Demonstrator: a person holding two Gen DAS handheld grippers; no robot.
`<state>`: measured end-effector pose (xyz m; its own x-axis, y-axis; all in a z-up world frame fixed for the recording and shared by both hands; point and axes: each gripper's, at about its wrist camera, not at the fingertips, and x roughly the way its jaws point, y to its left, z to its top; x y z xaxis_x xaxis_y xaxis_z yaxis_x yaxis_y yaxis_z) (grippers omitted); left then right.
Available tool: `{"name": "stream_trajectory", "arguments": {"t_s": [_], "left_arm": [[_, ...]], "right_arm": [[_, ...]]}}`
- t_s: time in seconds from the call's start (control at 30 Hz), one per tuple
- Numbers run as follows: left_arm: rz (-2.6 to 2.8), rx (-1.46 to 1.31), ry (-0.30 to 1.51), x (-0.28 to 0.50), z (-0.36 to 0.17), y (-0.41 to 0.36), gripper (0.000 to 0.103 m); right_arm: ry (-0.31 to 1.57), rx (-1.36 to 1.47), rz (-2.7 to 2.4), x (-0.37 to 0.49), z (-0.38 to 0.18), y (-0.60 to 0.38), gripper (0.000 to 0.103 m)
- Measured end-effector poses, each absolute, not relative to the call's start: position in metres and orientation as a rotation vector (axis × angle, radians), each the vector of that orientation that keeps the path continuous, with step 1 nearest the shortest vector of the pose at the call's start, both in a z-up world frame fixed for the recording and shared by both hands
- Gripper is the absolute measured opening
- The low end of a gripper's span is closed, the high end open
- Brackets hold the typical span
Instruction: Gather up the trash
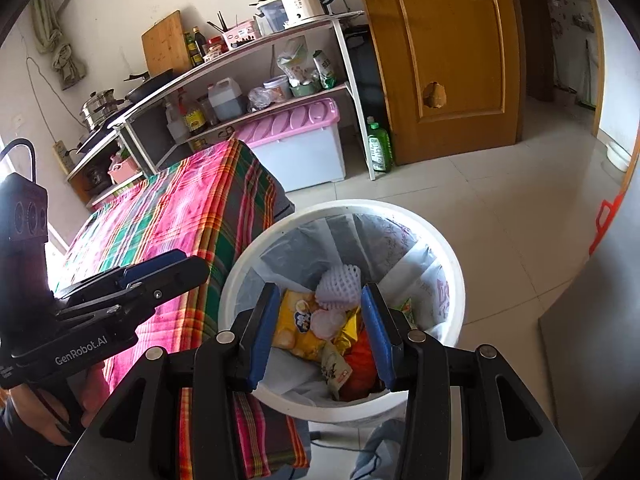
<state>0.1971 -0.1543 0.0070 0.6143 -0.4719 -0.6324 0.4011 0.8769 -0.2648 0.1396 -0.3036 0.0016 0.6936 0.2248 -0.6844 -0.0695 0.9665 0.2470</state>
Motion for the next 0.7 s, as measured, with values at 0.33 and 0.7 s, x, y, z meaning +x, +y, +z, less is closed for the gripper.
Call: {"name": "stream_trajectory", "arguments": {"t_s": [0.33, 0.7], "left_arm": [[-0.475, -0.108, 0.694, 0.159, 0.028, -0.121, 0.047], [-0.4, -0.088, 0.636, 0.104, 0.036, -0.086, 0.05]], "right_arm": [[0.741, 0.145, 0.176, 0.106, 0.025, -0.27, 0.044], [0.7, 0.09, 0.203, 0.055, 0.035, -0.234, 0.044]]}}
